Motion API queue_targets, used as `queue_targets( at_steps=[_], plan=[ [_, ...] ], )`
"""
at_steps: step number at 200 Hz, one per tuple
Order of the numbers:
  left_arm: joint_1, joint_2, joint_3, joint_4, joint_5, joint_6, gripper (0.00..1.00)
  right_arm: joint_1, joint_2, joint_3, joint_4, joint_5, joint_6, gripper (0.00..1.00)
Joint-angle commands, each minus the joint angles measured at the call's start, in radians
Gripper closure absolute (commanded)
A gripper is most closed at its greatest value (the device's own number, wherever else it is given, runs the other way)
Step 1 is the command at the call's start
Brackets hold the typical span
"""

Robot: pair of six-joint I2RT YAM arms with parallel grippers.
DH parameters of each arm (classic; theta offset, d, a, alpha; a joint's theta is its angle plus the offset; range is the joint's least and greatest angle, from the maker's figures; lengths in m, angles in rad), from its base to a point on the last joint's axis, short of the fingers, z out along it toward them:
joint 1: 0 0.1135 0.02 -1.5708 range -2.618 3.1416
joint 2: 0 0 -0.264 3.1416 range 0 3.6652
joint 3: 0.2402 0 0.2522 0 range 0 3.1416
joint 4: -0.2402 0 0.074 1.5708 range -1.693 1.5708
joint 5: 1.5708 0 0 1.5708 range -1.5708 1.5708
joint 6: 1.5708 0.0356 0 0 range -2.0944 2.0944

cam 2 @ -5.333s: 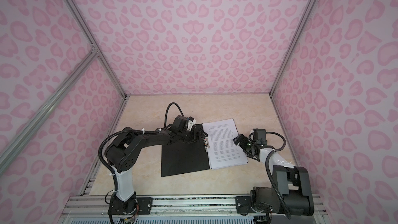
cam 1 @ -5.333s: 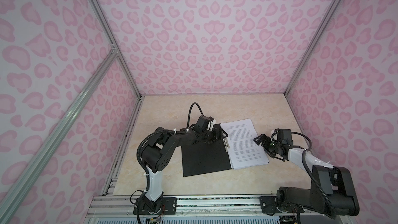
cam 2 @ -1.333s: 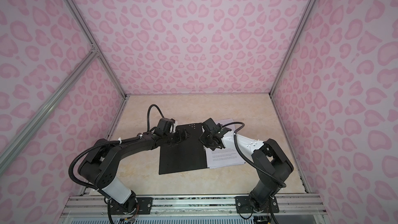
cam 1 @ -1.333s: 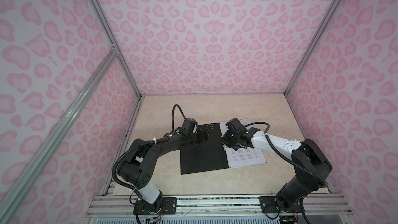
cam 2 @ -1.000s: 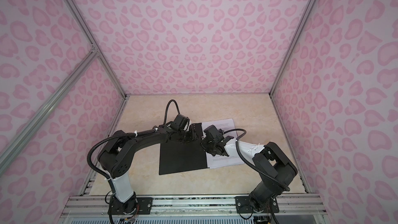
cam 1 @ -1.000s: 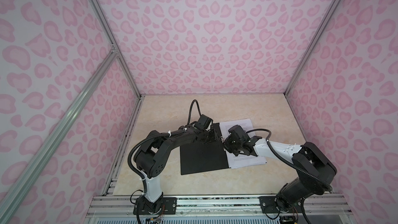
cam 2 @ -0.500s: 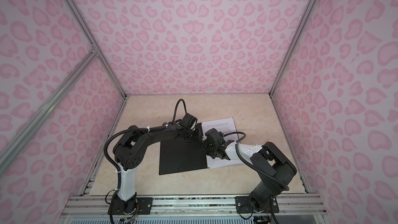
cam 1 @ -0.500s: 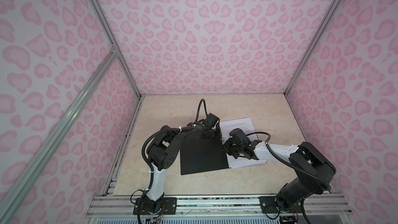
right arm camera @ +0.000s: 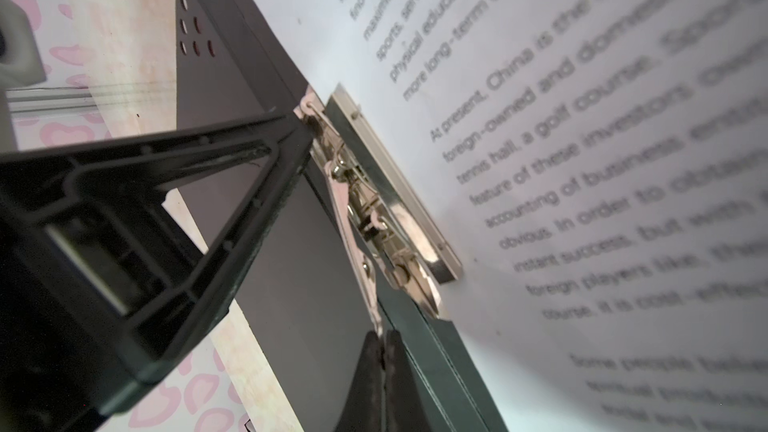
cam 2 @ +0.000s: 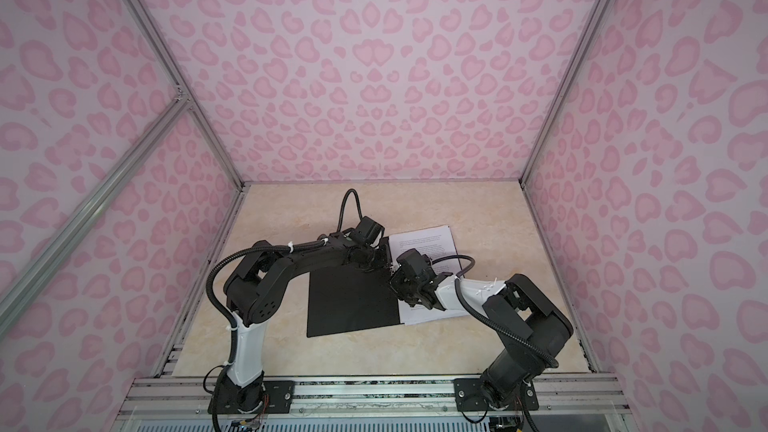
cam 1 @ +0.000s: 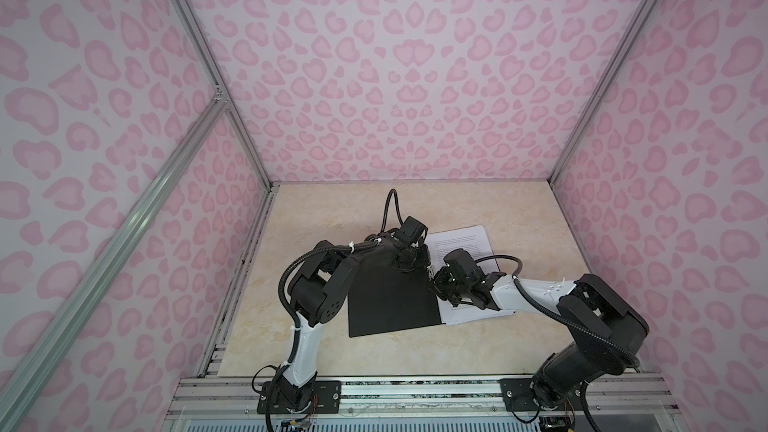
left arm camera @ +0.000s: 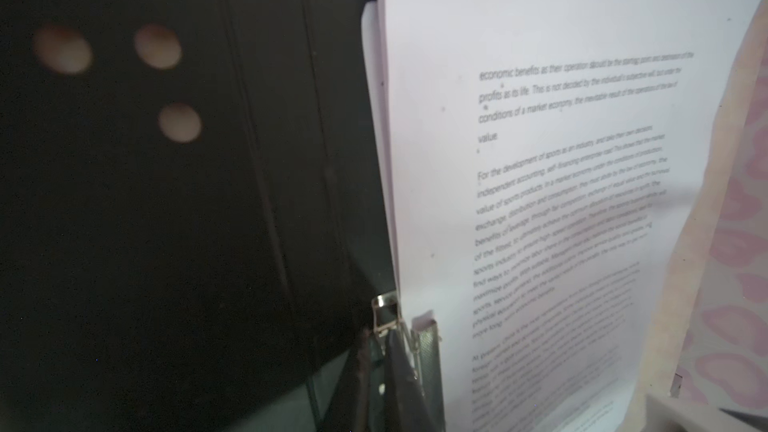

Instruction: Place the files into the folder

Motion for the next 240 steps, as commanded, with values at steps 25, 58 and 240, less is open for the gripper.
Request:
queue_targets(
  at_steps=[25, 58, 240],
  plan=[
    [-0.025, 0.027, 0.042, -0.11, -0.077, 0.016, 0.9, -0.006, 0.028, -0.011, -0.143, 0.017, -0.004, 1.0],
    [-0.045, 0.053, 0.096, -0.174, -0.119, 0.022, 0.91, -0.015, 0.023, -0.018, -0.148, 0.016, -0.019, 1.0],
    [-0.054, 0.064, 0.053, -0.246, -0.243, -0.127, 0.96, -0.077, 0.2, -0.039, -0.151, -0.011, -0.195, 1.0]
  ],
)
